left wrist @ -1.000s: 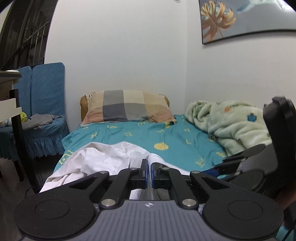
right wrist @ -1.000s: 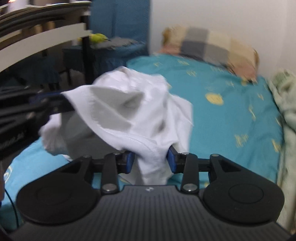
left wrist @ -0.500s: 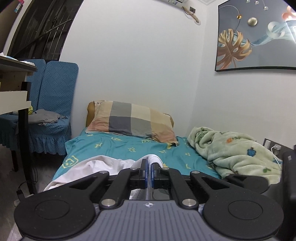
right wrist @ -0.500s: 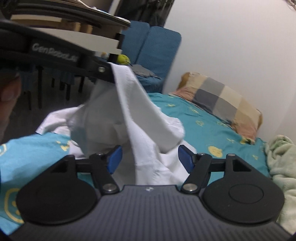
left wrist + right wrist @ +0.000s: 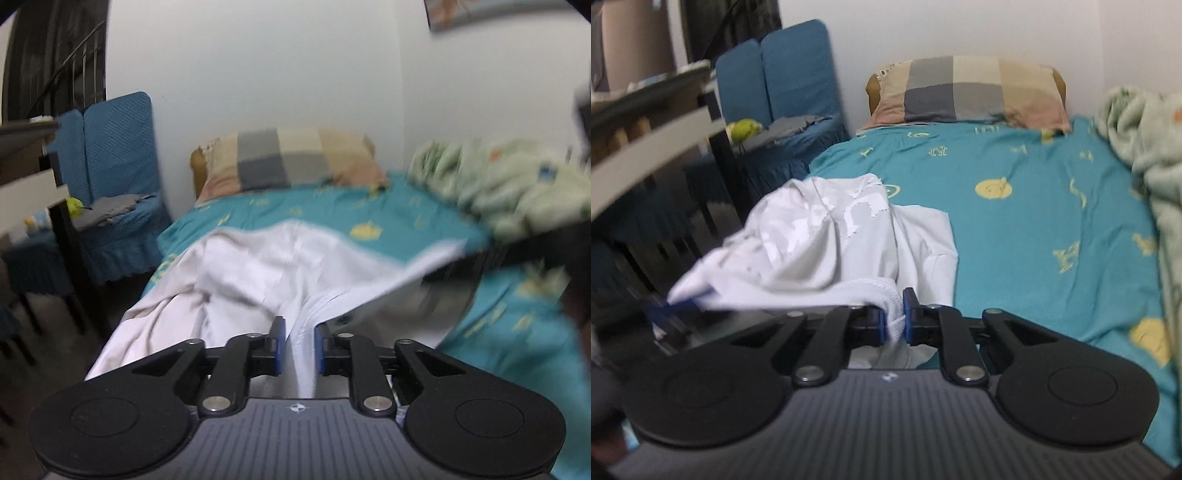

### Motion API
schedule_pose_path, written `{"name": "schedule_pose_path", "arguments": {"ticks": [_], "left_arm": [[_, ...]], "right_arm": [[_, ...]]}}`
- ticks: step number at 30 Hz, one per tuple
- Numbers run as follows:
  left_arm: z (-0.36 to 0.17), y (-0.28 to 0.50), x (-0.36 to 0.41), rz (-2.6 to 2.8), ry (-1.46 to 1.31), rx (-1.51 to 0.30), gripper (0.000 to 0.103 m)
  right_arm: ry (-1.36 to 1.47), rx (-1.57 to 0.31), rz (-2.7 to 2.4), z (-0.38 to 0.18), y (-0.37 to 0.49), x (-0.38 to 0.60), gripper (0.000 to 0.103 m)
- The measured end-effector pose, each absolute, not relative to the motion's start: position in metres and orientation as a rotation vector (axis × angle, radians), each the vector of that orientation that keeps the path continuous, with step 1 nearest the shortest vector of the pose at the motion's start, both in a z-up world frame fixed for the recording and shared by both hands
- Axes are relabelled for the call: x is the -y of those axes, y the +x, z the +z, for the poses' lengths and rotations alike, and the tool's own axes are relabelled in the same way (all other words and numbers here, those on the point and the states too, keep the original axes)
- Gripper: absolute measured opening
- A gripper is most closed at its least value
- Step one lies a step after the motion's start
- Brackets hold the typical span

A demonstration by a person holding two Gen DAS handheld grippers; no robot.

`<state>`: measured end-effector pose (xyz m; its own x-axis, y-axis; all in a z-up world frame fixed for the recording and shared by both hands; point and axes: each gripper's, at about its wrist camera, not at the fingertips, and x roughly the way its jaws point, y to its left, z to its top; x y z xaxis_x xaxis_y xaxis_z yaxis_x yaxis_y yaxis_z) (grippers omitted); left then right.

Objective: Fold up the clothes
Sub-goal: 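Lift the white T-shirt by its hem with both grippers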

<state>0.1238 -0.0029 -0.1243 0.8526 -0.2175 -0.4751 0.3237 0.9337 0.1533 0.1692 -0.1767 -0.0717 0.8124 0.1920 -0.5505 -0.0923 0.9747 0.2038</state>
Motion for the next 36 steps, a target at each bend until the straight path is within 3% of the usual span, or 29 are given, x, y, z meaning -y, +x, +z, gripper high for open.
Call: {"name": "schedule_pose_path", "arguments": {"ticks": [3, 9, 16, 18, 21, 25, 31, 36], "left_arm": [[-0.137, 0.127, 0.006, -0.229, 0.297, -0.483, 0.033], [-0.144, 0.129, 0.009, -0.029, 0.419, -0.495, 0.034], [-0.113, 0.116, -0.007, 0.121, 0.341, -0.418, 0.039], [-0.097, 0.111, -0.018, 0.139, 0.259, -0.398, 0.038], [-0.082, 0.111, -0.032, 0.143, 0.157, -0.399, 0.021], [-0.073, 0.111, -0.042, 0.119, 0.07, -0.409, 0.015], [-0.067, 0.111, -0.045, 0.083, 0.032, -0.398, 0.015], [-0.068, 0.114, -0.056, 0.082, -0.035, -0.428, 0.015]], "right_arm": [[0.226, -0.563, 0.177, -0.063, 0.165, 0.178, 0.013], [0.298, -0.442, 0.174, -0.04, 0.151, 0.189, 0.013], [0.24, -0.408, 0.043, -0.041, 0.15, 0.202, 0.013], [0.219, -0.498, 0.03, -0.053, 0.159, 0.204, 0.014], [0.254, -0.664, 0.036, -0.076, 0.172, 0.21, 0.021], [0.305, -0.794, 0.042, -0.1, 0.178, 0.211, 0.023], [0.338, -0.684, 0.024, -0.087, 0.168, 0.212, 0.008], [0.334, -0.618, 0.032, -0.07, 0.158, 0.21, 0.007]]}}
